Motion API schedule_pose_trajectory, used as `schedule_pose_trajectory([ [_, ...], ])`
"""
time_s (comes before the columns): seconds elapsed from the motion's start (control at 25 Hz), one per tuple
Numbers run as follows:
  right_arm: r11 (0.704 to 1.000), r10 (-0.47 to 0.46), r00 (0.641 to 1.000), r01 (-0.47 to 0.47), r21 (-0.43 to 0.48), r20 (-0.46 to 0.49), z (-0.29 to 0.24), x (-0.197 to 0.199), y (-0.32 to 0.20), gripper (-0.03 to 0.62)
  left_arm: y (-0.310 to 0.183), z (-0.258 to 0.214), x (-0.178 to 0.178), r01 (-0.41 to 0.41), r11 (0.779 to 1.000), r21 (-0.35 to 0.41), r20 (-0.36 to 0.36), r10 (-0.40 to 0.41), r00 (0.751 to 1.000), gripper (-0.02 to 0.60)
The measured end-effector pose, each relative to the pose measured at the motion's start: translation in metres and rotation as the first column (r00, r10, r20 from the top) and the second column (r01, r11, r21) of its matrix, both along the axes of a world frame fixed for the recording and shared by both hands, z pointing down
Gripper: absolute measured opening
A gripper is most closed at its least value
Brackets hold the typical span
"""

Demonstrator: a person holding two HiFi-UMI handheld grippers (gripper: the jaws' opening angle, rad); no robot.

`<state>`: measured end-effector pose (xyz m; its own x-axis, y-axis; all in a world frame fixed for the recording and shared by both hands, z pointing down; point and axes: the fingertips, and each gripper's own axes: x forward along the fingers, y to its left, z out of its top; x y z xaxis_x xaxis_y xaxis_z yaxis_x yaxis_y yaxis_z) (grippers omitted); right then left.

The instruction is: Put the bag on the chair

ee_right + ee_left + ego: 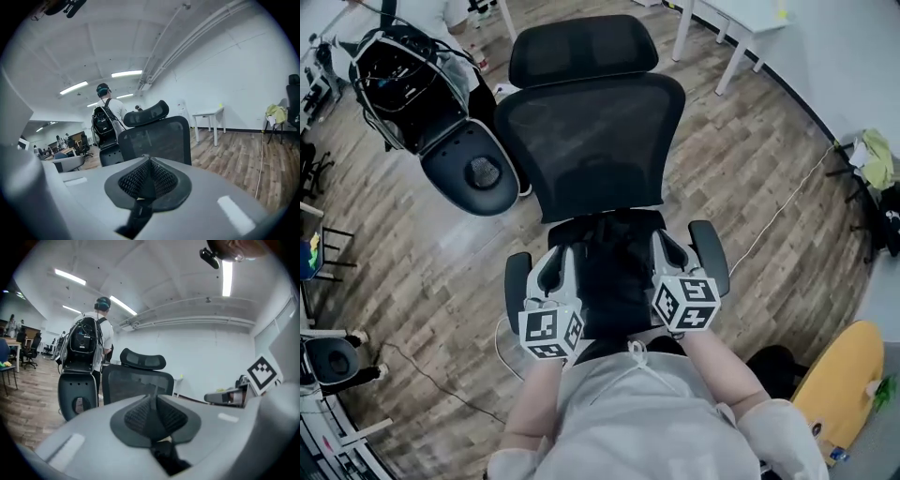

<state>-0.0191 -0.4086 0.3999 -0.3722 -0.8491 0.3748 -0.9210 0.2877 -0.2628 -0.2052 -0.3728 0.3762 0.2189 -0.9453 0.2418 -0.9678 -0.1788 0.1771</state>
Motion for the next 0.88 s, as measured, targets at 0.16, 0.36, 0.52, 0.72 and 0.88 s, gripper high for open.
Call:
schedule_pose_trajectory([
  [0.16,0.998,0.008,1.000,-0.009,0.064,0.024,-0.040,0.006,-0.002,-0.002,-0.005,-0.037,0.001,0.001,0.998,0.069,0.018,-0.002,1.000,0.028],
  [0.36,0.993,-0.009,0.999,0.004,0.118,0.042,-0.076,0.008,0.000,-0.002,-0.006,-0.078,-0.002,-0.019,0.991,0.132,0.031,0.015,0.999,0.006],
  [0.52,0.983,-0.044,0.997,0.033,0.180,0.056,-0.108,0.005,-0.001,-0.002,-0.009,-0.118,-0.003,-0.006,0.979,0.203,0.049,-0.004,0.999,0.006],
  [0.72,0.964,-0.078,0.996,0.064,0.258,0.044,-0.147,0.003,-0.004,-0.002,-0.009,-0.160,0.000,0.003,0.961,0.277,0.078,-0.026,0.997,0.006],
  [0.88,0.946,-0.097,0.995,0.080,0.315,0.037,-0.175,0.001,-0.003,-0.002,-0.007,-0.186,0.006,-0.020,0.948,0.318,0.094,-0.010,0.996,0.006],
])
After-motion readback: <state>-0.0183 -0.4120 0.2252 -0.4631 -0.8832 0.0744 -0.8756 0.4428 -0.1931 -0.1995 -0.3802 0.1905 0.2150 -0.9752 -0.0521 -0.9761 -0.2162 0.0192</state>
